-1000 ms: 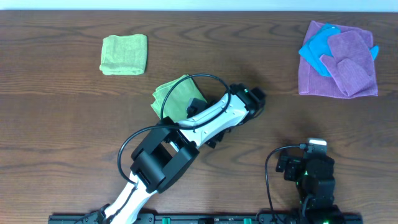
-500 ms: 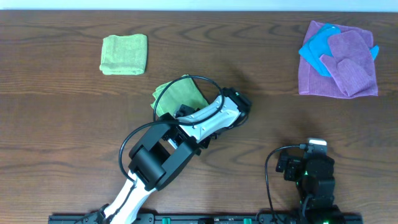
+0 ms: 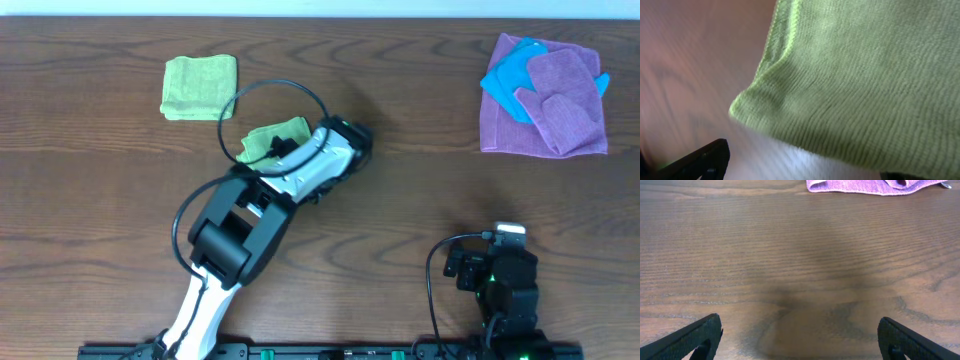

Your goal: Fold the cloth

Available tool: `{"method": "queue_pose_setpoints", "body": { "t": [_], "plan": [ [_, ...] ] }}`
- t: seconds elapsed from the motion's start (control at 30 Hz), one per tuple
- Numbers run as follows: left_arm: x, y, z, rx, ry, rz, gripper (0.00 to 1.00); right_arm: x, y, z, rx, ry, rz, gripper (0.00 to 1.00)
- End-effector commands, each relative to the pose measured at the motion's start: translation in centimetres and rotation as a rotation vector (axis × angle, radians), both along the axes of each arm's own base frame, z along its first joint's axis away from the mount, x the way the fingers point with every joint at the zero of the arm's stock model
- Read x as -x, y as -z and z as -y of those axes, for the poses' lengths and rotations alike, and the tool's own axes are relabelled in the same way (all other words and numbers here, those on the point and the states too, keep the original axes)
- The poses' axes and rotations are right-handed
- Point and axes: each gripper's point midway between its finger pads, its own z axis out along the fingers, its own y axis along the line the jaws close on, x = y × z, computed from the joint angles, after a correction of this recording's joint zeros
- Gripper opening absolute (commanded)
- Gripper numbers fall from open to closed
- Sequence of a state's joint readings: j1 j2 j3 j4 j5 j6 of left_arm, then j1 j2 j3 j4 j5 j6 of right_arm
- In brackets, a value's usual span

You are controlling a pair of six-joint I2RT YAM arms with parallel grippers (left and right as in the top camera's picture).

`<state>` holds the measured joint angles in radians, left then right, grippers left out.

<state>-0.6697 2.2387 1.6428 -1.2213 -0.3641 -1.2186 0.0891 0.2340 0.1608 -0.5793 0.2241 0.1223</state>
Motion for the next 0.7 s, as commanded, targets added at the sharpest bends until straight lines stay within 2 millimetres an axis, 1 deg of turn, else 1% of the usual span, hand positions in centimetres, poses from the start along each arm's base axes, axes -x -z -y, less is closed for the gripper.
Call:
{"method": "queue_pose_setpoints", "body": {
  "t": [0.0,0.2,0.3,0.4,0.47,0.53,0.57,0.67],
  "plan": [
    [-1.3,0.9,-0.6,0.007,0.199,-0.089,0.95,0.0,0.2,-0.1,-0.007,0.0,0.002,0.99],
    [-4.9,2.3,0.6,0.07,0.435,-0.07,0.95,0.0,0.2,-0.1,-0.007,0.0,0.002,0.99],
    [-5.7,2.2,-0.2,0.045,0.481,-0.079,0.95,0.0,0.2,-0.1,-0.007,0.0,0.002,0.99],
    [-5.5,2.1,-1.2,0.034,0.493,-0.12,0.95,0.0,0.2,-0.1,-0.007,0.0,0.002,0.99],
    [-4.6,2.2,-1.4,0.054,0.478,-0.159,0.95,0.0,0.2,-0.1,-0.007,0.0,0.002,0.99],
    [-3.6,2.4,-1.3,0.082,0.454,-0.194,0.95,0.0,0.2,-0.1,-0.007,0.0,0.002,0.99],
    [-3.5,2.4,-1.1,0.094,0.443,-0.194,0.95,0.0,0.2,-0.1,-0.007,0.0,0.002,0.99],
    [-3.9,2.6,-0.6,0.111,0.435,-0.165,0.95,0.0,0.2,-0.1,-0.007,0.0,0.002,0.99]
  ]
}}
